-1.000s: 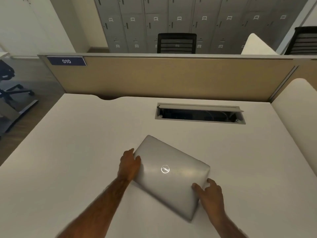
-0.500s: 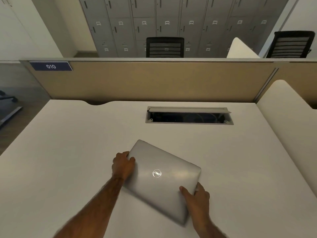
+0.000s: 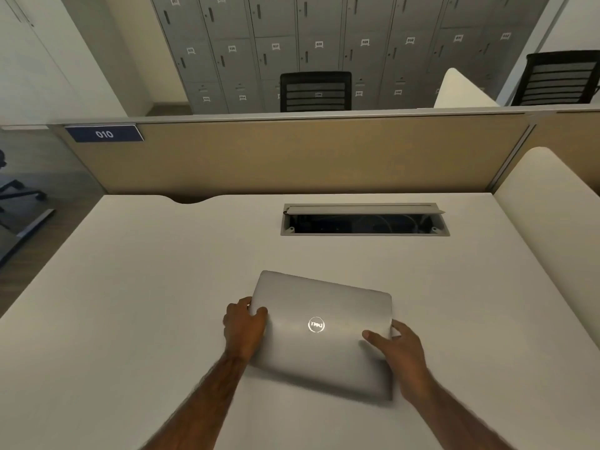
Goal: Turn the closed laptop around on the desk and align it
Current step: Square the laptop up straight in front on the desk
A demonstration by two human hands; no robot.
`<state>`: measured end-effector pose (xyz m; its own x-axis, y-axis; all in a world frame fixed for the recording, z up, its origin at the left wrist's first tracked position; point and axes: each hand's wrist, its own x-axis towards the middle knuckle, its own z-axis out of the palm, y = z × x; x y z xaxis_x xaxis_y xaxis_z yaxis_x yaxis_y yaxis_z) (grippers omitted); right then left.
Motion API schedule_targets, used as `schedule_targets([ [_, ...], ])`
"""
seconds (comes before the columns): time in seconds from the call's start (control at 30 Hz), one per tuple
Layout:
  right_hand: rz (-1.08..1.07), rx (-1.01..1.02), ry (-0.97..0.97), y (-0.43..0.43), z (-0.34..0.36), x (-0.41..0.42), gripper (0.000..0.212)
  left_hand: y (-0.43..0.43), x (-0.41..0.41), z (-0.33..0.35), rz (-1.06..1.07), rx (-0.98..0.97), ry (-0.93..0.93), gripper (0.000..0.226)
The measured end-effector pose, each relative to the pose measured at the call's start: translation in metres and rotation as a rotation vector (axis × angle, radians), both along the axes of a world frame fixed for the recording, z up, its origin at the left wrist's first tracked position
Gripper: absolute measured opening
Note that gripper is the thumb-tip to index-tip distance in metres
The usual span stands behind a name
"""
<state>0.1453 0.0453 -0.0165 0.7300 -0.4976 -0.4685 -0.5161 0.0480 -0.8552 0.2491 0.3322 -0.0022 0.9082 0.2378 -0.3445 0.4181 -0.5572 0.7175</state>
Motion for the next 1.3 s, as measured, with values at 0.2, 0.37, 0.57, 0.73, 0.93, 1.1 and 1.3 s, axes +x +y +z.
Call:
schedule_targets([
  [0.2, 0.083, -0.018, -0.005, -0.025, 0.019, 0.026, 0.056, -0.014, -0.011, 0.001, 0.075, -0.058, -0.003, 0.047],
  [0.37, 0.118, -0.049, 0.016, -0.033, 0.017, 0.036, 0.063, -0.021, -0.015, 0.0, 0.086, -0.049, 0.016, 0.052],
  [0.57, 0.12, -0.043, 0.029, -0.036, 0.012, 0.04, 0.057, -0.022, -0.016, -0.004, 0.085, -0.064, 0.037, 0.055],
  [0.73, 0.125, -0.055, 0.039, -0.037, 0.013, 0.04, 0.053, -0.023, -0.018, -0.007, 0.078, -0.075, 0.045, 0.057],
  [0.93, 0.127, -0.087, 0.058, -0.039, 0.015, 0.04, 0.052, -0.024, -0.017, -0.005, 0.043, -0.073, 0.038, 0.056],
  [1.1, 0.143, -0.126, 0.081, -0.039, 0.016, 0.039, 0.057, -0.025, -0.02, -0.004, 0.004, -0.033, 0.044, 0.052],
  [1.3, 0.152, -0.188, 0.096, -0.038, 0.012, 0.033, 0.052, -0.03, -0.029, -0.006, -0.055, 0.071, 0.064, 0.045],
])
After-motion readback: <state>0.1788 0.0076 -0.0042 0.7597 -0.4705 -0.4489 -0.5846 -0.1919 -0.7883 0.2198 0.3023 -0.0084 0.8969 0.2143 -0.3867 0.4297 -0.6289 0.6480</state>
